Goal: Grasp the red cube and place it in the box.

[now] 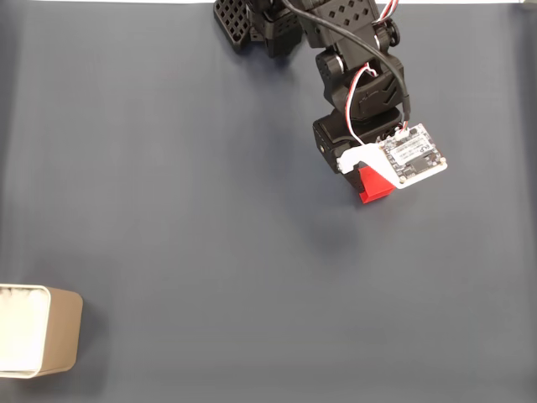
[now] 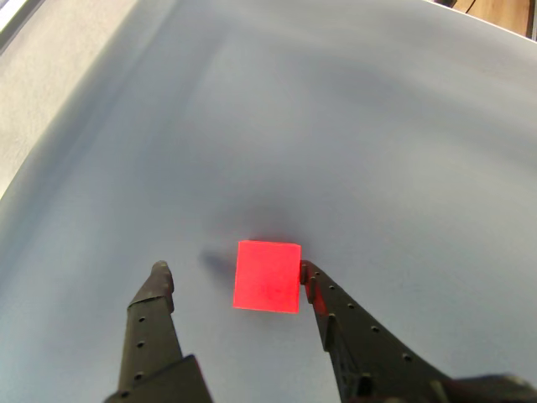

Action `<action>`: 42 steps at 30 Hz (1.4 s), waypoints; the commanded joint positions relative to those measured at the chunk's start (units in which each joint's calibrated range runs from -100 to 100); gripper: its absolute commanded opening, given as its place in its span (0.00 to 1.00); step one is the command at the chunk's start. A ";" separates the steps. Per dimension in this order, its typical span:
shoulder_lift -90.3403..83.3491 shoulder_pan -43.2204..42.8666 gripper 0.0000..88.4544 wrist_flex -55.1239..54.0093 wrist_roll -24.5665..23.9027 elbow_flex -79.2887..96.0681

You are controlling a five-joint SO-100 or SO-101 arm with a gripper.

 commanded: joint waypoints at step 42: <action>-6.75 4.86 0.01 8.74 2.54 -9.40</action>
